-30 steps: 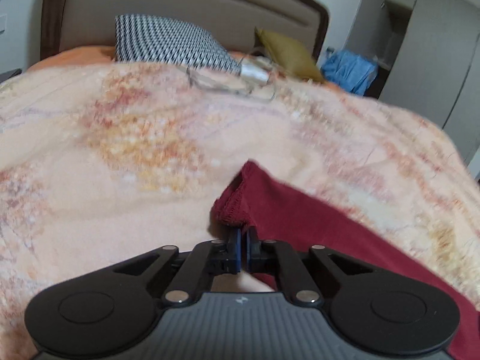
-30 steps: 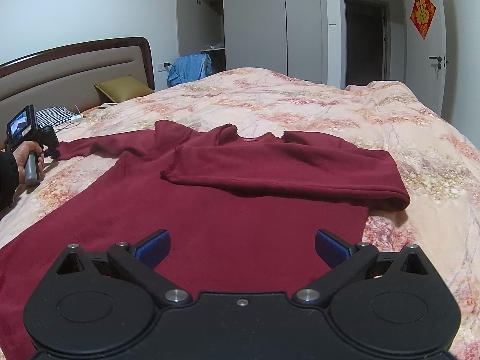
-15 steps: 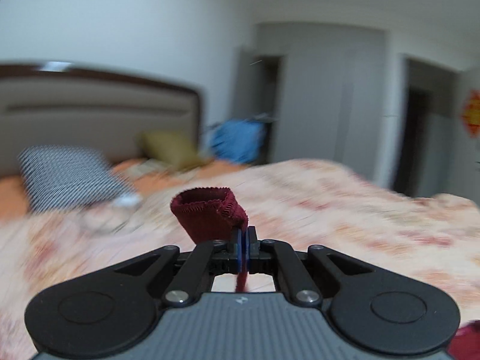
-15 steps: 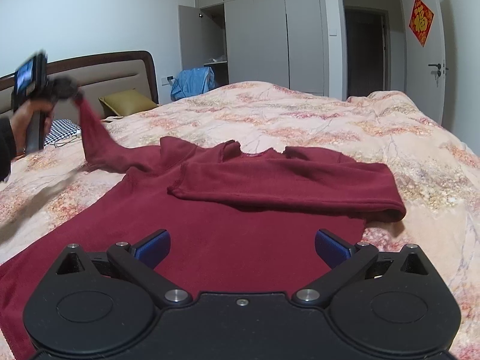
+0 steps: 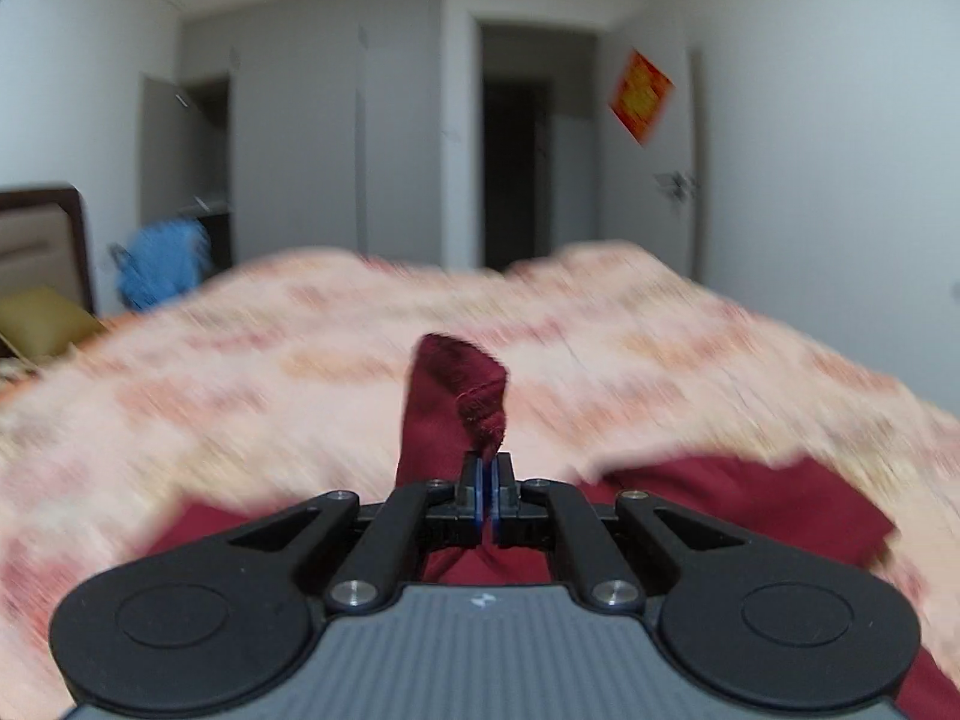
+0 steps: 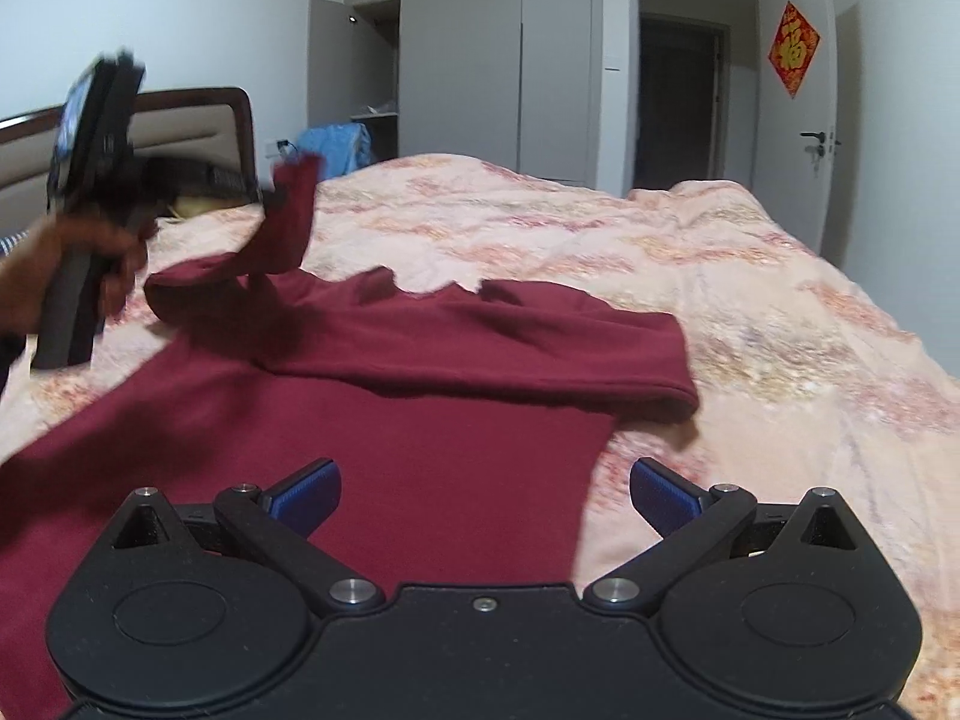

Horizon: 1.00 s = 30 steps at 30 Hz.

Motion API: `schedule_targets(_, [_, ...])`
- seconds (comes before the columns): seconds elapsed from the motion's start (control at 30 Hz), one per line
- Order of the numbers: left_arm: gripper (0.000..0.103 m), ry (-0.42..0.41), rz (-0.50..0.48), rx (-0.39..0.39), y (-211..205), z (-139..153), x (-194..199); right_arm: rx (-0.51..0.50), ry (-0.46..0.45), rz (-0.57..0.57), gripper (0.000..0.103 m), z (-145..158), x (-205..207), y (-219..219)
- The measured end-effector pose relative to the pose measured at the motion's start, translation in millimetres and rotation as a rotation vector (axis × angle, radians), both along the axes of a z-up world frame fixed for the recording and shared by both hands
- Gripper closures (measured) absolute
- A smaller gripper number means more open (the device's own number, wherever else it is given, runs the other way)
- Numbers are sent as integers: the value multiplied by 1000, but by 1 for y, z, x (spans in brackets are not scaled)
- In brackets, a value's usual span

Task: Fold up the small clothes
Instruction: 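Fold the held sleeve across the shirt body with the left gripper, release, then grasp the shirt side edge with the right gripper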

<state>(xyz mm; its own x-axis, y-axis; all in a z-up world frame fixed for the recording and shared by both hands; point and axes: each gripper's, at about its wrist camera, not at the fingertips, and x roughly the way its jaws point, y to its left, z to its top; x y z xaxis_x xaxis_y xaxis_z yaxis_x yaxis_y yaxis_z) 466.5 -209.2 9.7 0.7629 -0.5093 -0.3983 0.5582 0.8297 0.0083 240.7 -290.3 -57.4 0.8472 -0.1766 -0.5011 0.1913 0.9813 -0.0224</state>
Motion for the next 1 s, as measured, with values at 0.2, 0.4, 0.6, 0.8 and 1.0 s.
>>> schedule_targets(0.2, [100,125,-87,69,-12,-63,-15,-11,21,-32,1,-6,-7,-12])
schedule_targets(0.4, [61,172,-117,62,18,-71,-30,43,13,-21,1,-11,6,-14])
schedule_targets(0.6, [24,99,-65,104,47,-45,-41,108,-29,24,1,-10,38,-8])
schedule_targets(0.8, [6,38,102,179,93,-32,-37,211,-48,109,1,-7,92,4])
schedule_targets(1.0, [5,32,292,291,137,-49,-13,320,-21,122,12,-11,168,9])
